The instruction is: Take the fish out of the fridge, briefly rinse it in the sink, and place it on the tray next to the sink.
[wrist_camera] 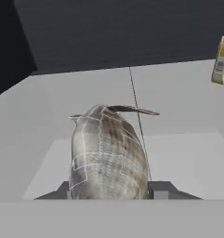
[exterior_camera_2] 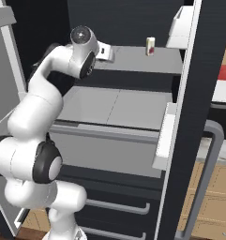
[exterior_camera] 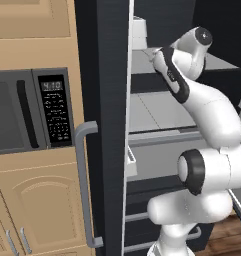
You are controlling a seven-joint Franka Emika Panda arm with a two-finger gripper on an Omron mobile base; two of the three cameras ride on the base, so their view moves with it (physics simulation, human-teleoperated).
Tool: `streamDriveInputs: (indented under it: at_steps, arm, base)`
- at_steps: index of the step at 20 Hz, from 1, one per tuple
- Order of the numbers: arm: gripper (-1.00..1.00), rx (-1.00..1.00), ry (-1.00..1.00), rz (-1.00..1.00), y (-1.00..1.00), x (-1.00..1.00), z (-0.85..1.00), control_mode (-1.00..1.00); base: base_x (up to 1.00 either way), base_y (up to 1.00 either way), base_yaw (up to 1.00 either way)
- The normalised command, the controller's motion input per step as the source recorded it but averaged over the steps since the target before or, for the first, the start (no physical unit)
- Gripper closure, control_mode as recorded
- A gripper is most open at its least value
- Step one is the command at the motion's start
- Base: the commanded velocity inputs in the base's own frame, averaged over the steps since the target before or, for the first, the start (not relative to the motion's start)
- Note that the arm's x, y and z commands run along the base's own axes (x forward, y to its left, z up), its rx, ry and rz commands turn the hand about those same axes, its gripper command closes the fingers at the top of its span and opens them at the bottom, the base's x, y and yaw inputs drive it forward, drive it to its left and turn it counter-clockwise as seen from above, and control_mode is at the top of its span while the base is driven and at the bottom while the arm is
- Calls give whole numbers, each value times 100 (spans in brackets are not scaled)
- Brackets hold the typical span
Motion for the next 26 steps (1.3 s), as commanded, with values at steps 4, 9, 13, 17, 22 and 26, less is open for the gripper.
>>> streamDriveInputs:
  at_steps: [4, 9, 13, 17, 22, 26]
  arm:
    - [100, 0, -21, 1, 29, -100, 29, -100]
    - [100, 0, -4, 0, 27, -100, 41, -100]
    - [100, 0, 10, 0, 18, -100, 8, -100]
    - [100, -2, 20, 0, 19, -100, -21, -100]
    - [100, -13, 32, 0, 24, -100, -67, -100]
    - [100, -4, 31, 0, -4, -100, -77, -100]
  base:
    - [0, 0, 0]
    - [0, 0, 0]
    - [0, 0, 0]
    - [0, 0, 0]
    - [0, 0, 0]
    - [0, 0, 0]
